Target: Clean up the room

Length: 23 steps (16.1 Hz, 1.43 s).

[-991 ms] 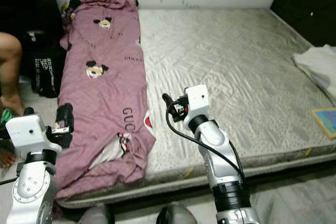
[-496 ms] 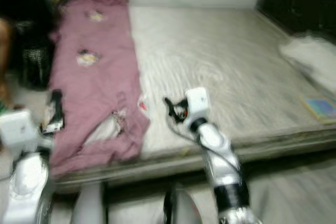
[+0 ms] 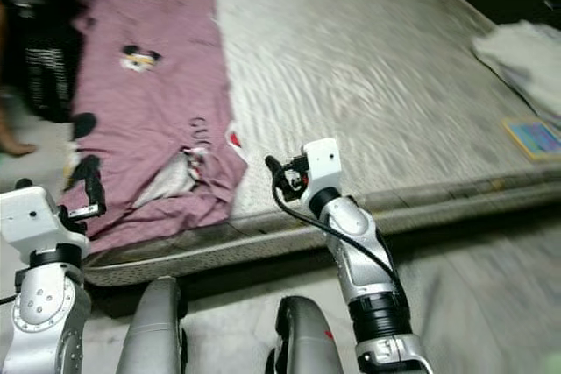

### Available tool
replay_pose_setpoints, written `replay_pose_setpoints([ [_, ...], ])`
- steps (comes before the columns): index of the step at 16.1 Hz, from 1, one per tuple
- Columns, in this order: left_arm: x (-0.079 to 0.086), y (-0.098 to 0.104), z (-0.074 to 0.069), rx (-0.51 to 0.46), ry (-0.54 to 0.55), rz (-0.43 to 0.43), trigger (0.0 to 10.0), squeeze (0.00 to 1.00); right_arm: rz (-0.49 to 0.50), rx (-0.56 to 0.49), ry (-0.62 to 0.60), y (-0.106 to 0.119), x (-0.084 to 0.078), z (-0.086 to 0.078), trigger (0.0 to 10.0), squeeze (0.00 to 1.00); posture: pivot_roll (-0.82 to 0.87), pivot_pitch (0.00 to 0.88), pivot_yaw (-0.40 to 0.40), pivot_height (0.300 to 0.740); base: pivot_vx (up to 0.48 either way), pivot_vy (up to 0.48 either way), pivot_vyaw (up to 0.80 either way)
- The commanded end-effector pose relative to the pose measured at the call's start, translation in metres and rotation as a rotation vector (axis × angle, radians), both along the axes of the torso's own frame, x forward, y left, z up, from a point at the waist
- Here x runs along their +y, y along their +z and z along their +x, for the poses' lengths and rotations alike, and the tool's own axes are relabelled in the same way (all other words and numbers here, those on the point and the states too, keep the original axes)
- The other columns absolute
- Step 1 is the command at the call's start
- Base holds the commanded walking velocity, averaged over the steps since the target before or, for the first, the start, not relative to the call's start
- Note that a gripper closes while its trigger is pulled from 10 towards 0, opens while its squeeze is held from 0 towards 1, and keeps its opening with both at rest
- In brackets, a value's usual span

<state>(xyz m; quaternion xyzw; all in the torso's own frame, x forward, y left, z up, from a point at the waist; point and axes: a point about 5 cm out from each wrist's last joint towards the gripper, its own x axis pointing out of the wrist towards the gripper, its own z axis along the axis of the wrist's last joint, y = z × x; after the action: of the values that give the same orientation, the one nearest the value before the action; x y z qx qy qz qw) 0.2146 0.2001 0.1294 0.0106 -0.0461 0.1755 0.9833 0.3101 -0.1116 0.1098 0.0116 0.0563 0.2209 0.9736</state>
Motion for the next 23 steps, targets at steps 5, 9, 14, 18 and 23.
replay_pose_setpoints([
  [5, 0.000, 0.005, -0.002, -0.001, 0.008, 0.000, 10.0, 0.00, 0.010, -0.002, 0.025, 0.007, 0.003, 0.000, 10.0, 0.00, -0.01, 0.172, -0.098, 0.576, 0.000, 0.000, 0.00],
  [9, 0.000, 0.007, -0.003, -0.001, 0.026, -0.004, 10.0, 0.00, 0.012, 0.015, 0.026, 0.007, 0.003, 0.001, 10.0, 0.00, 0.00, 0.178, -0.099, 0.576, 0.000, 0.000, 0.00],
  [14, 0.008, 0.002, -0.004, 0.022, 0.077, -0.046, 10.0, 0.00, 0.007, 0.017, 0.030, 0.007, 0.003, 0.001, 10.0, 0.00, 0.00, 0.170, -0.104, 0.576, 0.000, 0.000, 0.00],
  [18, 0.011, 0.002, -0.002, 0.027, 0.095, -0.054, 10.0, 0.00, 0.011, 0.014, 0.031, 0.007, 0.002, 0.000, 10.0, 0.00, 0.00, 0.164, -0.103, 0.571, 0.000, 0.000, 0.00],
  [23, 0.019, 0.003, 0.004, 0.021, 0.116, -0.059, 10.0, 0.00, 0.006, 0.017, 0.028, 0.008, 0.001, -0.001, 10.0, 0.00, -0.01, 0.182, -0.102, 0.531, 0.000, 0.000, 0.00],
])
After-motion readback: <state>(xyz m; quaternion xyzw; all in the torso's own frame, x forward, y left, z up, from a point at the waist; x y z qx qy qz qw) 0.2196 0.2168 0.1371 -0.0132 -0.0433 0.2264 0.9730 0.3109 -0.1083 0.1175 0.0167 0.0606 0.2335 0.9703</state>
